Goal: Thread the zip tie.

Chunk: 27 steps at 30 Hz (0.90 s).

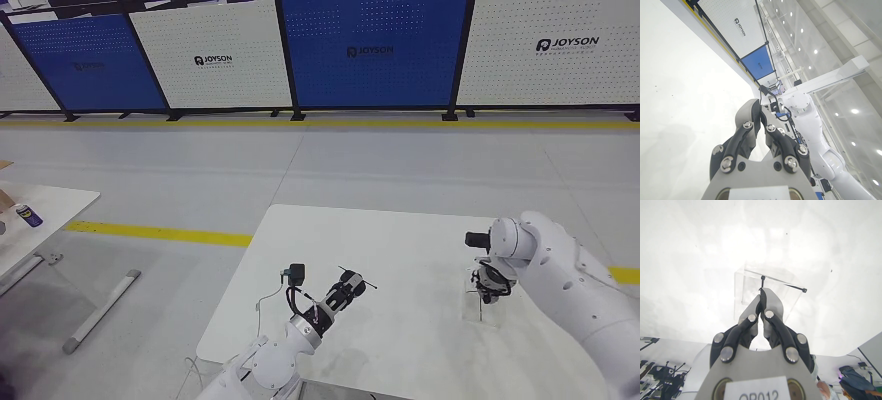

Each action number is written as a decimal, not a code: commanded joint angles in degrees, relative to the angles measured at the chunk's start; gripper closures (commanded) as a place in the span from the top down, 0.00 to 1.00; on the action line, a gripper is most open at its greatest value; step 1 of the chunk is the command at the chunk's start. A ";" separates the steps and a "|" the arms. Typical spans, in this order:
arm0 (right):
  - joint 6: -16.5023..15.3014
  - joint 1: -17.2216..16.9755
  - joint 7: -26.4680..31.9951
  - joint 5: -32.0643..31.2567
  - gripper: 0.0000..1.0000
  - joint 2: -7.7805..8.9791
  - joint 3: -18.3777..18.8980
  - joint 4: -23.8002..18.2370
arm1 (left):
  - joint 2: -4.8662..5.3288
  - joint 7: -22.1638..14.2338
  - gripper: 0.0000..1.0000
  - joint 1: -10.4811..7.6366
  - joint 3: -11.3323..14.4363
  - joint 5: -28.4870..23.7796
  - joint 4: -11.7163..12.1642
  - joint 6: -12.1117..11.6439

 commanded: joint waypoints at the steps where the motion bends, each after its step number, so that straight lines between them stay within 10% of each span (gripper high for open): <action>1: 0.98 0.23 0.00 -0.84 0.00 -0.49 -0.60 0.67 | 0.00 0.00 0.00 0.00 0.00 0.00 0.00 0.00; 10: 2.81 0.59 0.00 -2.99 0.22 -2.21 -1.98 1.12 | 0.00 0.00 0.00 0.00 0.00 0.00 0.00 0.00; 27: 1.19 0.55 -0.06 -3.70 0.21 -3.02 -0.50 2.63 | 0.00 0.00 0.00 0.00 0.00 0.00 0.00 0.00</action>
